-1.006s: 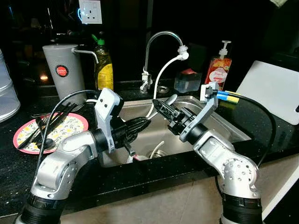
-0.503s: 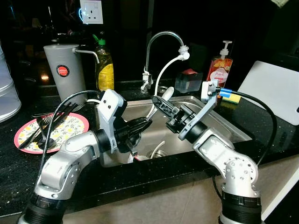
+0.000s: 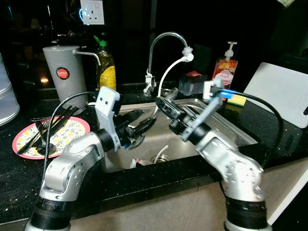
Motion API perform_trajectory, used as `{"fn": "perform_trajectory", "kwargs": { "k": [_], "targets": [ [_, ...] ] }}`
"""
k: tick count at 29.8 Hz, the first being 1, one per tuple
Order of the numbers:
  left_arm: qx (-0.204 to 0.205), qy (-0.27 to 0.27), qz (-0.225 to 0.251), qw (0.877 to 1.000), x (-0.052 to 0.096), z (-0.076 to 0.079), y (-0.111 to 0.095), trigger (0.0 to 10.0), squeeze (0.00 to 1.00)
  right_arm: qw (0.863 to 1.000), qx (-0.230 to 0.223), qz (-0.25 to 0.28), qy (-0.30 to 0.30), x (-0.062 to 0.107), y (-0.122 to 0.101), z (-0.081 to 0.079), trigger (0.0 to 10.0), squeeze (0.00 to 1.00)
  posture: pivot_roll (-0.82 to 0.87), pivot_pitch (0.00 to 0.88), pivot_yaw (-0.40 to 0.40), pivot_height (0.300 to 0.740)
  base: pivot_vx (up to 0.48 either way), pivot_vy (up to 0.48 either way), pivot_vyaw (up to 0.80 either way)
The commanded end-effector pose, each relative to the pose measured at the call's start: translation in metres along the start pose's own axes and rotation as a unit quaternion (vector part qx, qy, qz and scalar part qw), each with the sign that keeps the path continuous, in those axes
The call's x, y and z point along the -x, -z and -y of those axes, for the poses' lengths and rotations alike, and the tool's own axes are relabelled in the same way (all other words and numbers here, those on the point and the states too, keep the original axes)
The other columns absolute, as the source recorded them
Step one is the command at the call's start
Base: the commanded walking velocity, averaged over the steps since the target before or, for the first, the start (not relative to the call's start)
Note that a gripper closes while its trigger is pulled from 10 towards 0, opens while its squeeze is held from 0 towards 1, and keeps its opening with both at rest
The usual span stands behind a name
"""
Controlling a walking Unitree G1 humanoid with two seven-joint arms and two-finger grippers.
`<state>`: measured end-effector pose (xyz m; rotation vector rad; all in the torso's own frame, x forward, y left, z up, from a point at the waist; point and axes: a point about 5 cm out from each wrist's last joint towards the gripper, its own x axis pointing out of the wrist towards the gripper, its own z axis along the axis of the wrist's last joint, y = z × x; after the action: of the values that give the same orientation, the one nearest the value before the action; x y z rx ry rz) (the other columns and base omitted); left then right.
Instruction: Kitchen organization
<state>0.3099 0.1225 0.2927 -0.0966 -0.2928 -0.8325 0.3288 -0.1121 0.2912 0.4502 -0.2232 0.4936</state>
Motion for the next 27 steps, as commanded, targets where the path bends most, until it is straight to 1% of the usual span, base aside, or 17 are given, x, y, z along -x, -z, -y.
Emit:
{"fn": "perform_trajectory", "kwargs": {
  "k": [1,2,4,5,8,10,14,17,19,21,25,27],
  "targets": [
    [-0.015,-0.011,0.028,0.999,0.002,-0.002,-0.013,10.0,0.0,0.997,0.009,-0.004,0.078,0.001,0.011,0.024,10.0,0.0,-0.04,0.019,-0.022,0.74,0.0,0.0,0.0],
    [-0.015,-0.011,0.028,0.999,0.002,-0.002,-0.013,10.0,0.0,0.997,0.009,-0.004,0.078,0.001,0.011,0.024,10.0,0.0,-0.04,0.019,-0.022,0.74,0.0,0.0,0.0],
    [-0.014,-0.02,0.029,0.999,0.002,-0.004,-0.012,10.0,0.0,0.994,0.013,-0.003,0.105,-0.002,0.017,0.031,10.0,0.0,-0.04,0.019,-0.022,0.74,0.0,0.0,0.0],
    [-0.014,-0.02,0.029,0.999,0.002,-0.004,-0.012,10.0,0.0,0.994,0.013,-0.003,0.105,-0.002,0.017,0.031,10.0,0.0,-0.04,0.019,-0.022,0.74,0.0,0.0,0.0],
    [-0.012,-0.038,0.034,0.999,0.003,-0.008,-0.014,10.0,0.0,0.989,0.013,-0.016,0.148,-0.005,0.03,0.043,10.0,0.0,-0.03,0.018,-0.027,0.74,0.0,0.0,0.0],
    [-0.009,-0.054,0.035,0.998,0.004,-0.011,-0.015,10.0,0.0,0.986,0.017,-0.023,0.166,-0.006,0.038,0.05,10.0,0.0,-0.03,0.018,-0.027,0.74,0.0,0.0,0.0],
    [-0.009,-0.069,0.033,0.997,0.005,-0.015,-0.014,10.0,0.0,0.983,0.023,-0.028,0.178,-0.008,0.045,0.054,10.0,0.0,-0.03,0.018,-0.028,0.74,0.0,0.0,0.0],
    [-0.009,-0.074,0.029,0.997,0.006,-0.016,-0.012,10.0,0.0,0.98,0.026,-0.061,0.19,-0.008,0.063,0.059,10.0,0.0,-0.03,0.018,-0.028,0.74,0.0,0.0,0.0],
    [-0.009,-0.074,0.028,0.997,0.006,-0.016,-0.012,10.0,0.0,0.979,0.027,-0.067,0.192,-0.008,0.066,0.059,10.0,0.0,-0.03,0.02,-0.031,0.74,0.0,0.0,0.0],
    [-0.009,-0.08,0.024,0.996,0.006,-0.017,-0.01,10.0,0.0,0.979,0.006,-0.071,0.193,-0.007,0.071,0.061,10.0,0.0,-0.03,0.02,-0.03,0.74,0.0,0.0,0.0],
    [-0.009,-0.083,0.021,0.996,0.006,-0.017,-0.008,10.0,0.0,0.978,-0.002,-0.073,0.193,-0.006,0.074,0.062,10.0,0.0,-0.03,0.02,-0.03,0.74,0.0,0.0,0.0],
    [-0.008,-0.086,0.017,0.996,0.005,-0.017,-0.006,10.0,0.0,0.978,-0.007,-0.074,0.194,-0.004,0.077,0.063,10.0,0.2,-0.03,0.02,-0.031,0.74,0.0,0.0,0.0]
  ]
}}
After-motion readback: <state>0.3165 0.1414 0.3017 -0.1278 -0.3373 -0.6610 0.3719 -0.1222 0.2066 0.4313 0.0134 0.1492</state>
